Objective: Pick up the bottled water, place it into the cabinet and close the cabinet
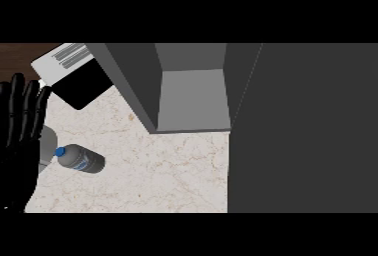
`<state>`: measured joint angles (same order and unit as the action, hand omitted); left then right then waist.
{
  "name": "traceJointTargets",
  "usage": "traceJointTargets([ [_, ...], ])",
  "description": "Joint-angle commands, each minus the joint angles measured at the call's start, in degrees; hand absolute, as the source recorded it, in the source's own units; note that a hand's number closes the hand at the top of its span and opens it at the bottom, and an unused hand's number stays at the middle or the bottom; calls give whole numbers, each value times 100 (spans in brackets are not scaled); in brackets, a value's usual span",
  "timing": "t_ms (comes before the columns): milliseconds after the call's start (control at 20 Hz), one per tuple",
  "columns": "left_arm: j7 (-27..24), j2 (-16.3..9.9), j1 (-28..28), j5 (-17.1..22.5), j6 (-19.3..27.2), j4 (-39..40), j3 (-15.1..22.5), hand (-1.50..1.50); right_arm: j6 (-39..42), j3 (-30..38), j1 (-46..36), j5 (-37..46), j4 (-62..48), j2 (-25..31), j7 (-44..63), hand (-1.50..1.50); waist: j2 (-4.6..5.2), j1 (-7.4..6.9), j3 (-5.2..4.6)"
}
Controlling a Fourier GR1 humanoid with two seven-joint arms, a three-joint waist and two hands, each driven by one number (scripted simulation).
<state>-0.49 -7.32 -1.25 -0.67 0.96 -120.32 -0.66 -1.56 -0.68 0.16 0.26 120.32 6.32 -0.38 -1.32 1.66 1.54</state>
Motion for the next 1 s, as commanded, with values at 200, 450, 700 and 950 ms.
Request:
traceJointTargets([
  [200, -60, 92, 917, -150, 360, -834, -554, -150, 341, -27, 1317, -105, 943, 215, 322, -150, 92, -152, -154],
  [450, 821, 715, 1420, 1072, 691, -935, -663, -150, 845, -599, 1964, -915, 1335, 83, 588, -150, 77, -148, -154],
  [700, 828, 726, 2406, 1373, 621, -1800, -477, -150, 1044, -507, 2823, -1114, 2213, 209, 651, -150, 98, -161, -154],
  [950, 702, 731, 3098, 1276, 813, -2382, -7, -150, 1298, -482, 3347, -1280, 2415, 191, 471, -150, 98, -160, -152],
])
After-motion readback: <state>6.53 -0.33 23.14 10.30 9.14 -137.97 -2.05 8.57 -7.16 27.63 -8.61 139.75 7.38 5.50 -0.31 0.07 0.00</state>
